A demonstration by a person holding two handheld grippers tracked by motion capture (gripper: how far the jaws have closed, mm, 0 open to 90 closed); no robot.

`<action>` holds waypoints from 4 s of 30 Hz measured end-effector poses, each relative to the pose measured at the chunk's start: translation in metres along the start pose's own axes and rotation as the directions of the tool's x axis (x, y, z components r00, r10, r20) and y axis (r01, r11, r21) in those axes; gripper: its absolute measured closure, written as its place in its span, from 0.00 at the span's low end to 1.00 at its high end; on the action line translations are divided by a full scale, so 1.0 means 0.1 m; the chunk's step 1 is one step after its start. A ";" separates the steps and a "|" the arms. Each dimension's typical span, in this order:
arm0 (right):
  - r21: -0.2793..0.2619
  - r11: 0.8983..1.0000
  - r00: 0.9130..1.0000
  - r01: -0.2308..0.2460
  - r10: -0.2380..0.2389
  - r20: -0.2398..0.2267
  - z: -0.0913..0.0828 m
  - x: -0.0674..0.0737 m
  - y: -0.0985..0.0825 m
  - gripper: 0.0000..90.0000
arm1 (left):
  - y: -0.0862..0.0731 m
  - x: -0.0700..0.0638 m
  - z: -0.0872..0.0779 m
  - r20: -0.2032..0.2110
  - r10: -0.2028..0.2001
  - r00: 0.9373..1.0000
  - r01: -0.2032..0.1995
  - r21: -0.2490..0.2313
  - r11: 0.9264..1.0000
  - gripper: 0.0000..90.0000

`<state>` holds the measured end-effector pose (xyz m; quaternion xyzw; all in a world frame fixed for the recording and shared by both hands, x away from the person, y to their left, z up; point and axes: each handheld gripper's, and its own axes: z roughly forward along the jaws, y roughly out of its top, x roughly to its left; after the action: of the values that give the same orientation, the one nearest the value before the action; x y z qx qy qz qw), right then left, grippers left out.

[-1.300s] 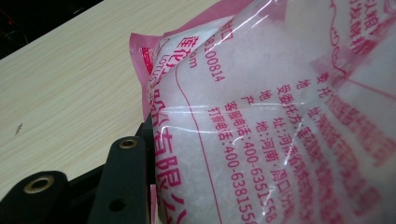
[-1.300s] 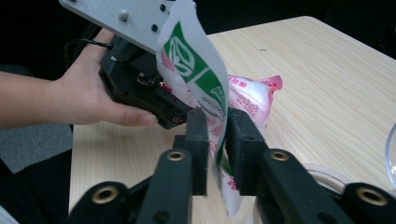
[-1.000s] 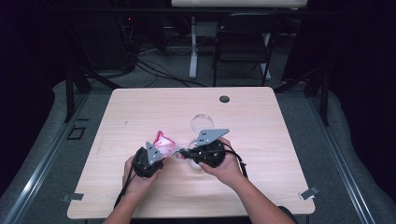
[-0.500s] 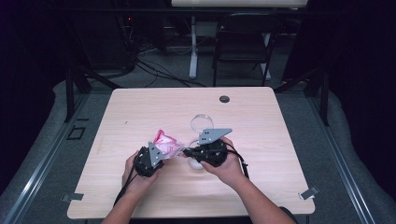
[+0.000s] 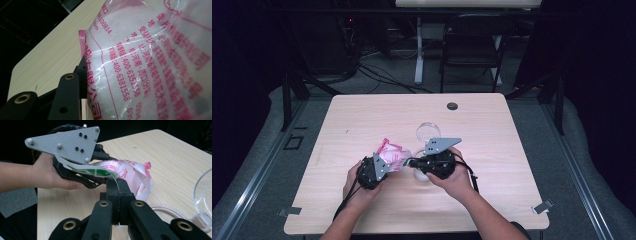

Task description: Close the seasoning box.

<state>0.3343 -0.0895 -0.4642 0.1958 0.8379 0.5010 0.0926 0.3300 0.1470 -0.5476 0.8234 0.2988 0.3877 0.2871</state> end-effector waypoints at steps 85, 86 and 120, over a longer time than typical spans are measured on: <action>-0.037 0.991 0.985 -0.132 0.135 0.108 -0.20 -0.22 -0.39 1.00 | 0.52 -0.02 0.02 -0.319 0.516 0.795 -0.522 0.073 0.850 0.65; -0.038 0.990 0.985 -0.134 0.137 0.107 -0.20 -0.22 -0.39 1.00 | 0.52 -0.02 0.01 -0.320 0.518 0.793 -0.524 0.075 0.848 0.65; 0.006 0.987 0.981 -0.161 0.160 0.111 -0.15 -0.30 -0.49 1.00 | 0.65 -0.01 -0.04 -0.347 0.578 0.739 -0.587 0.088 0.805 0.66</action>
<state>0.3444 -0.1343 -0.5013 0.2907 0.8168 0.4889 0.0965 0.3437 0.1046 -0.5000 0.7868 0.0683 0.6046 0.1033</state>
